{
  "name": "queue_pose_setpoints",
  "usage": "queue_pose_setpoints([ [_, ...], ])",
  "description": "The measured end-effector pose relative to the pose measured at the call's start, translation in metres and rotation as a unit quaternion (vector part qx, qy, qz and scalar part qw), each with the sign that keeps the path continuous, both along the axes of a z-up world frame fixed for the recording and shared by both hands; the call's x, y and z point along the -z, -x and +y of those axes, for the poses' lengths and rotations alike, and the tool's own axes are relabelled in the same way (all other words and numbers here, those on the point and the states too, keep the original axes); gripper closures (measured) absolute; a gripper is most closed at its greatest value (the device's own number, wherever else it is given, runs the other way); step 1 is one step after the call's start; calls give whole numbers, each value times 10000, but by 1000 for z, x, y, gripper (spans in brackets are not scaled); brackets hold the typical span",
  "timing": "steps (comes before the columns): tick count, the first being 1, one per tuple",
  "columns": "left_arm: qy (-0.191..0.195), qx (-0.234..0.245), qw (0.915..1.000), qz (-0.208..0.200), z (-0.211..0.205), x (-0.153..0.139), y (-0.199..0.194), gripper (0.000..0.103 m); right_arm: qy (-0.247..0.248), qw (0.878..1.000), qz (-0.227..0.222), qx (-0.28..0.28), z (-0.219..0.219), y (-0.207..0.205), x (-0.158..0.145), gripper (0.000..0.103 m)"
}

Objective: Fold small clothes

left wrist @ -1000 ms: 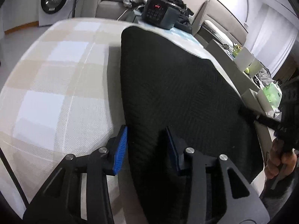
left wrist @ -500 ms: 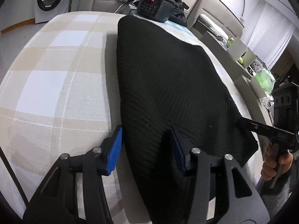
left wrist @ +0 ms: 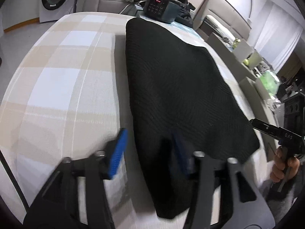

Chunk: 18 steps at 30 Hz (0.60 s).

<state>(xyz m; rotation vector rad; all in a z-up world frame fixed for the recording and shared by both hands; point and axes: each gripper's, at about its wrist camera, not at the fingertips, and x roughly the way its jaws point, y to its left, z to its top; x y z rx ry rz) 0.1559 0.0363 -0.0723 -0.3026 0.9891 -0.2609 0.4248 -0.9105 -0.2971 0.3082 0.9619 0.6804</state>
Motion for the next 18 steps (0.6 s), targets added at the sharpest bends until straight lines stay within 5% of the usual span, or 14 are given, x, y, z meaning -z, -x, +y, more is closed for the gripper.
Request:
queue_pose_setpoints([
  [3,225,175,9996,-9,1,-3,17,49,-392,9990,-57,-202,4,13,-3,60],
  [7,78,420,9991,0,-10,3,29,49,184,9980,-167,-586,41,16,9,59],
  [8,-17,440,9990,-20,-13,4,32,49,372,9970,-268,-616,51,16,9,61],
  [12,-42,430,9991,2,-15,5,39,49,713,9930,-603,-728,68,17,0,96],
  [18,-196,385,9991,-54,-12,8,46,49,1099,9885,-905,-506,61,21,-7,98],
])
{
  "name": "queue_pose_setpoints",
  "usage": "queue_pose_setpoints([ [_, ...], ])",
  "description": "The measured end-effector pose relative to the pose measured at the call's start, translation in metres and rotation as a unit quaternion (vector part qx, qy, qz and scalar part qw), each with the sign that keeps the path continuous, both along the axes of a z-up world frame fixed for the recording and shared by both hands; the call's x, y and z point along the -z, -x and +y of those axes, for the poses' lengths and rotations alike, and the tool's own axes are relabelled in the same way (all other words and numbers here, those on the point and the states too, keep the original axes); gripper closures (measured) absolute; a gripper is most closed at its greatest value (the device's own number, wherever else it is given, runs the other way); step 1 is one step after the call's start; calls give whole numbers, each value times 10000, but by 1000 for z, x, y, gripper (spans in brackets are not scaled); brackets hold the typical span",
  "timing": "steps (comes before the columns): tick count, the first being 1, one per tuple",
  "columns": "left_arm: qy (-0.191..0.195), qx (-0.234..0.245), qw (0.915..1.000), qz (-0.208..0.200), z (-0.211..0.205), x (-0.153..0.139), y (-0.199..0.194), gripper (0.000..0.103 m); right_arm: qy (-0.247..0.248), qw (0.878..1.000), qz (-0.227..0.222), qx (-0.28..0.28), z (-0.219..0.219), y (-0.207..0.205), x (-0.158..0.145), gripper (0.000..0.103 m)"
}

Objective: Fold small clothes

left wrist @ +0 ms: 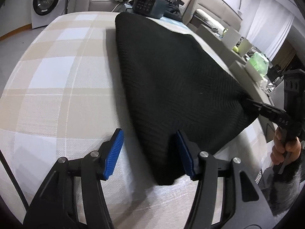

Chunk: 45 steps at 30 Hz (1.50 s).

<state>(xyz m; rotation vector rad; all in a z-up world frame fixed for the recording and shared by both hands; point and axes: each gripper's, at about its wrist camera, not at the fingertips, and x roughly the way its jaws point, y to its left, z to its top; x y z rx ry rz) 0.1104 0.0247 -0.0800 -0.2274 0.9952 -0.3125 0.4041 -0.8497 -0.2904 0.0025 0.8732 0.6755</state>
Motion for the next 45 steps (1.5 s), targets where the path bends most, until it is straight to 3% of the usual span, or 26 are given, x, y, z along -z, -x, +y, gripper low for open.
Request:
queue_pose_setpoints([
  [3,-59,46,10000,-66,0,0,3,49,55,9993,337,174,-4,0,18,94],
  [5,53,25,10000,13,3,-1,0,49,-134,9989,402,210,-10,1,12,84],
  [7,245,-75,9997,57,9,0,-7,49,-459,9979,267,358,-26,1,-1,62],
  [9,395,-177,9991,48,14,1,-20,49,-566,9966,176,579,-39,-7,-4,48],
  [12,568,-346,9978,72,16,3,-41,58,-934,9914,488,777,-50,-30,7,48],
  [13,685,-355,9969,136,15,5,-49,74,-1059,9892,633,788,-48,-37,13,48],
  [14,733,-396,9963,194,14,7,-58,78,-1106,9881,716,795,-46,-42,16,48],
  [15,798,-481,9955,171,16,7,-62,81,-1089,9877,777,805,-42,-47,22,55],
  [16,821,-490,9952,184,16,8,-67,85,-954,9891,804,785,-34,-49,28,68],
  [19,689,-530,9961,140,16,8,-78,86,-815,9912,714,767,-25,-43,29,78],
  [25,698,-551,9959,145,22,10,-93,86,-759,9913,752,767,-14,-46,34,79],
  [30,477,-508,9976,36,21,11,-96,86,-821,9907,754,786,-12,-46,34,79],
  [41,-4,-611,9980,-129,20,8,-140,85,-729,9914,608,898,12,-70,31,79],
  [44,-26,-708,9975,-75,21,4,-136,75,-523,9940,456,839,13,-64,26,74],
  [45,-5,-735,9973,-36,22,3,-133,74,-376,9948,375,870,10,-60,22,66],
])
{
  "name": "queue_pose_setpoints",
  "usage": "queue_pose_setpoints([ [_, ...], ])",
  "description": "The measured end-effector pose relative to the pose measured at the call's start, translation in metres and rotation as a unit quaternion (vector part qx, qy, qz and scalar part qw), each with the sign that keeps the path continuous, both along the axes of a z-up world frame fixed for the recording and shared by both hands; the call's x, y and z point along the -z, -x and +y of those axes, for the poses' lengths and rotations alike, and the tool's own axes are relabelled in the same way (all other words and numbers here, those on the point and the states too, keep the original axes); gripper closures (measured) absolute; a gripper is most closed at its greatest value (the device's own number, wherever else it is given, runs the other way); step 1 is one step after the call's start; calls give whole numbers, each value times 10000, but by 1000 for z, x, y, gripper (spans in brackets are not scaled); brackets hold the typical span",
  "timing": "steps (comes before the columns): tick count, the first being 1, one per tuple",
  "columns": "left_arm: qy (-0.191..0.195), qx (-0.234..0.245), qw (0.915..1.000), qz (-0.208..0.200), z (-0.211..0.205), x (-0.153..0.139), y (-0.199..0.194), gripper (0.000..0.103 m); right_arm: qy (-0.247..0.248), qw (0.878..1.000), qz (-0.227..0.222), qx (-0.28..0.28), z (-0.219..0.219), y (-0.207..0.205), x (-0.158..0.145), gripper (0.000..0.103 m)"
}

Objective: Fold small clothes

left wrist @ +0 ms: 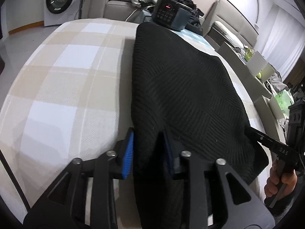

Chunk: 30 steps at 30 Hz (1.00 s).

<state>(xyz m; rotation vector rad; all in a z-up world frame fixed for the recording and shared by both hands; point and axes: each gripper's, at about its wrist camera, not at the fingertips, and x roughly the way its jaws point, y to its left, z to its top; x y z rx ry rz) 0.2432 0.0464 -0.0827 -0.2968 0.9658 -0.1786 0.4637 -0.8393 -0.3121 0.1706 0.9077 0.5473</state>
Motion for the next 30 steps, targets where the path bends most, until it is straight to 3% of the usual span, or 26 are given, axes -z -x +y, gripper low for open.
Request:
queue_pose_setpoints([
  [1,79,8,10000,-42,2,-4,6,73,82,9999,-48,46,-3,4,-5,60],
  [3,50,51,9998,-200,3,-9,24,71,-38,9998,-201,25,-11,15,-15,59],
  [5,-92,176,9991,-365,-1,-13,39,50,-144,9995,-193,-224,-15,25,-18,57],
  [6,-178,244,9988,-389,-4,-13,45,46,-33,9987,-89,-492,-13,31,-14,51],
  [9,-520,355,9975,-317,-9,-7,62,44,511,9971,-56,-561,-15,41,-5,47],
  [11,-770,250,9964,-240,-7,-2,70,44,406,9988,-38,-264,-30,47,-6,44],
  [15,-592,140,9978,-279,3,-5,87,43,907,9952,-317,183,-45,64,-11,43],
  [17,-655,111,9965,-507,5,-14,98,39,591,9971,-435,192,-55,74,-15,38],
  [18,-704,110,9951,-679,4,-20,104,36,438,9975,-525,201,-58,80,-19,28],
  [19,-726,106,9940,-809,4,-24,111,25,308,9971,-672,189,-61,85,-23,17],
  [20,-764,84,9919,-1012,3,-30,118,18,221,9963,-807,178,-63,87,-29,13],
  [22,-807,96,9871,-1381,0,-38,130,16,-2,9922,-1239,148,-62,99,-40,2],
  [24,-874,127,9829,-1613,-4,-45,139,3,-158,9869,-1604,90,-60,111,-47,0],
  [30,-904,42,9745,-2056,-12,-49,154,1,-59,9743,-2251,-37,-38,119,-55,0],
])
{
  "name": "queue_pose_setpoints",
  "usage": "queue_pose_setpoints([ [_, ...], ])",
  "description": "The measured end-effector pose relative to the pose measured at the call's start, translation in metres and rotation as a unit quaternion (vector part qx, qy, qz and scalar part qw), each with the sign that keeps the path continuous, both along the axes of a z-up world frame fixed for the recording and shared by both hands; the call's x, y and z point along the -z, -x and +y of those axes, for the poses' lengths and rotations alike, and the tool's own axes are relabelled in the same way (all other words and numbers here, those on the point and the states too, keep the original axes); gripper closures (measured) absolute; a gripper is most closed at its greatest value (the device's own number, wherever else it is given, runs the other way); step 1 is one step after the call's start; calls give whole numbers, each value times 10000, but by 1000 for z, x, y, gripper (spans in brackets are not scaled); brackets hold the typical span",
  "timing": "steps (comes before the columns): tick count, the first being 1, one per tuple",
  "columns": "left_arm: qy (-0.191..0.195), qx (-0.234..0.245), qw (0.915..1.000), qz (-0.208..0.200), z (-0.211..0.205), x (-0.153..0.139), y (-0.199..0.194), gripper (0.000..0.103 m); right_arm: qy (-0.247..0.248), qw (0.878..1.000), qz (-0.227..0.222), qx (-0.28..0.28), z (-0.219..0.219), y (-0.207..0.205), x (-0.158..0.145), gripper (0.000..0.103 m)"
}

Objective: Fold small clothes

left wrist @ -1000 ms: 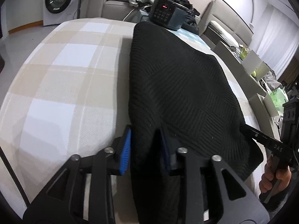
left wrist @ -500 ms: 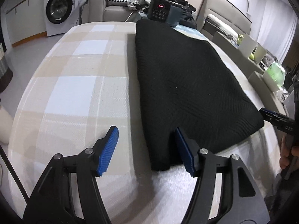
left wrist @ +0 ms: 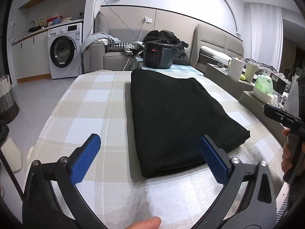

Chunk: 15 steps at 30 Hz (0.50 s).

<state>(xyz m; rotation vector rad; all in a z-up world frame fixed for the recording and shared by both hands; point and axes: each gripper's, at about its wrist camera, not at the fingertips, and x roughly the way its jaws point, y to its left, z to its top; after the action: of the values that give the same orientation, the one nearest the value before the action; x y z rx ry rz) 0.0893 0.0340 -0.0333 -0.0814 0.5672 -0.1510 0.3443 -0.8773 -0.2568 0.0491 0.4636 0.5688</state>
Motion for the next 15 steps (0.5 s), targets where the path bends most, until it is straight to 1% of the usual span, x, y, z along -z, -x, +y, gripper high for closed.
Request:
queue_pose_setpoints([
  [3,37,-52,9998,-162,-4,-1,10,1,109,9996,-243,-70,9,7,2,0],
  [7,36,-6,9993,-377,-8,0,16,1,49,9992,-336,-192,15,11,8,0],
  [12,6,-82,9990,-431,-9,-1,15,1,23,9992,-358,-204,17,11,15,0],
  [15,19,-32,9992,-411,-9,-1,14,1,49,9992,-362,-155,18,10,18,0],
])
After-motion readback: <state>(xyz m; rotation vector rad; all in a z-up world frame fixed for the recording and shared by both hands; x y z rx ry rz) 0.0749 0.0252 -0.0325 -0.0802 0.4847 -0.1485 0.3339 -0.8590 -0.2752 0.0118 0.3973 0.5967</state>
